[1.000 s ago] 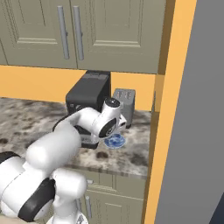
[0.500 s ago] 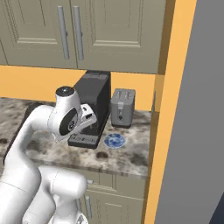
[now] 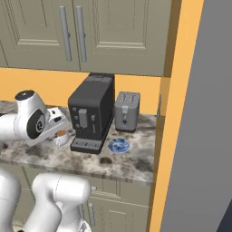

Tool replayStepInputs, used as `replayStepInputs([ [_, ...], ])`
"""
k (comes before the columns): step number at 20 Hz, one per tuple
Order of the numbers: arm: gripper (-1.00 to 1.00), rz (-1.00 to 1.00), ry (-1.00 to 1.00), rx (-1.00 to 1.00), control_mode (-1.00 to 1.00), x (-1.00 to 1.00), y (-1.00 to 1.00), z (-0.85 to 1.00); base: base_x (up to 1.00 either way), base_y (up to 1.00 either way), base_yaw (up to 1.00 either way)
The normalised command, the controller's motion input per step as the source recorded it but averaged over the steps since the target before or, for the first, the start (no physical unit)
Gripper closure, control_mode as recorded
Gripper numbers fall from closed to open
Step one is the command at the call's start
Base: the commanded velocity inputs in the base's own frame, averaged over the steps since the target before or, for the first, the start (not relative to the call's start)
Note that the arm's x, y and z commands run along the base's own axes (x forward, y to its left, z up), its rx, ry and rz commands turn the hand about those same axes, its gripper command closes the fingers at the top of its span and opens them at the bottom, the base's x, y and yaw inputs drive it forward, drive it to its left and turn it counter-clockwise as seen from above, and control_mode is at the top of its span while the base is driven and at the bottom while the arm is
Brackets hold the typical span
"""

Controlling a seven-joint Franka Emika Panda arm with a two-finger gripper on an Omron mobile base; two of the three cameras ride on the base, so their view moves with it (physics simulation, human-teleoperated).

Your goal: Take a sugar cube from the saucer and place it inside the coffee. Then, grab milk from the fridge and place it next to the coffee on the counter to sweeten the coffee.

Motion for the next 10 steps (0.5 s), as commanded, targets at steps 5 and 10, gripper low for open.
replayStepInputs([
  [5,1.0,0.0,0.12,0.0,-1.0,0.72,0.99,0.0,0.0,0.0,0.0],
  [10,1.0,0.0,0.0,-0.01,-1.0,0.34,0.28,-0.12,0.0,0.0,0.0],
])
